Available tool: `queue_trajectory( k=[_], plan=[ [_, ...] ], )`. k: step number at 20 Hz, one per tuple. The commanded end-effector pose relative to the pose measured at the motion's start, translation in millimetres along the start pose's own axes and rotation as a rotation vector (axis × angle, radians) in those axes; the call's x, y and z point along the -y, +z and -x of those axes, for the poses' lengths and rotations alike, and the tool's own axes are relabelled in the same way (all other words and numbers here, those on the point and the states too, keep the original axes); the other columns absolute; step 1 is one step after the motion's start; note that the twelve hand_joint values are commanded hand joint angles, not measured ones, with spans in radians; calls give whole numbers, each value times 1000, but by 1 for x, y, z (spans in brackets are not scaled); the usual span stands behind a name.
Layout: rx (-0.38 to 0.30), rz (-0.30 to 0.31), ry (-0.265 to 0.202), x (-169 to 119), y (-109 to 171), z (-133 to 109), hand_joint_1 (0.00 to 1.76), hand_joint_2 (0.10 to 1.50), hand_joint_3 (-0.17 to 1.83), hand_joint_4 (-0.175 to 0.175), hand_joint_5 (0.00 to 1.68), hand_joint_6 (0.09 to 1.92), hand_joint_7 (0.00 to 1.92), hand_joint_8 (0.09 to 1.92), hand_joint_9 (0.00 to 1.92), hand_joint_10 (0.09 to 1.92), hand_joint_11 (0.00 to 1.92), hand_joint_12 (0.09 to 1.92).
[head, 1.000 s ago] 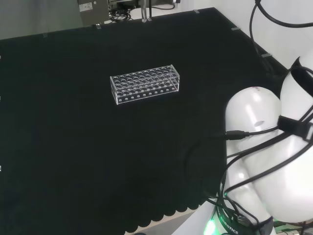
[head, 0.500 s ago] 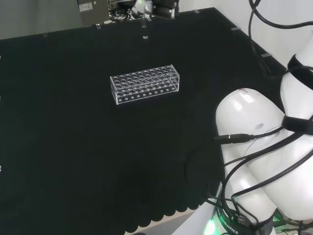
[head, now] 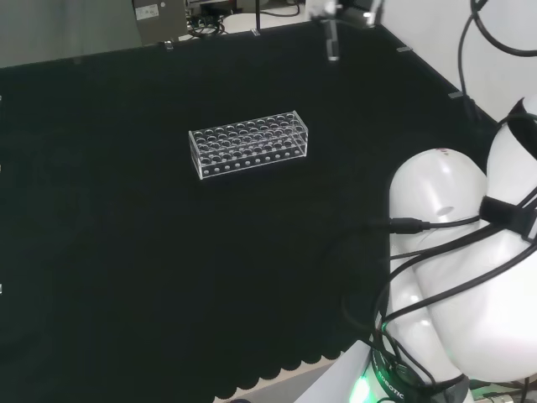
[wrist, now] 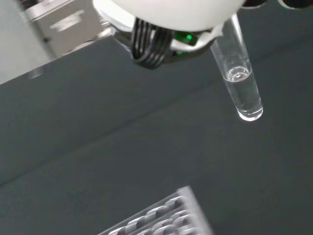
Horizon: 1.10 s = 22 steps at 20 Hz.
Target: Shake the test tube.
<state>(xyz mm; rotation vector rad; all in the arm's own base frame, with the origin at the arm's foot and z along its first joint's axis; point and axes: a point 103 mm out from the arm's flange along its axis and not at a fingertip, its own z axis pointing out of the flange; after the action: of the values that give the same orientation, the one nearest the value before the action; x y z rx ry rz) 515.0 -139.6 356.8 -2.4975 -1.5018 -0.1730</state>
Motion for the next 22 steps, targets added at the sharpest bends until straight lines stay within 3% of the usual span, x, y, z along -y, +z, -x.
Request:
queue_trajectory(
  k=[1,4,9,22],
  plan=[
    [49,39,153,-5,-21,69,1221,687,589,-175,1302,580,1709,422,1588,453,1150,983],
    [46,36,147,-4,-18,64,1221,686,590,-175,1302,580,1709,422,1588,453,1150,984],
    [26,17,76,0,-2,34,1221,686,590,-175,1302,580,1709,421,1588,453,1150,984],
    [-71,-69,-165,18,41,-96,1221,686,591,-175,1302,580,1710,421,1588,454,1149,984]
  ],
)
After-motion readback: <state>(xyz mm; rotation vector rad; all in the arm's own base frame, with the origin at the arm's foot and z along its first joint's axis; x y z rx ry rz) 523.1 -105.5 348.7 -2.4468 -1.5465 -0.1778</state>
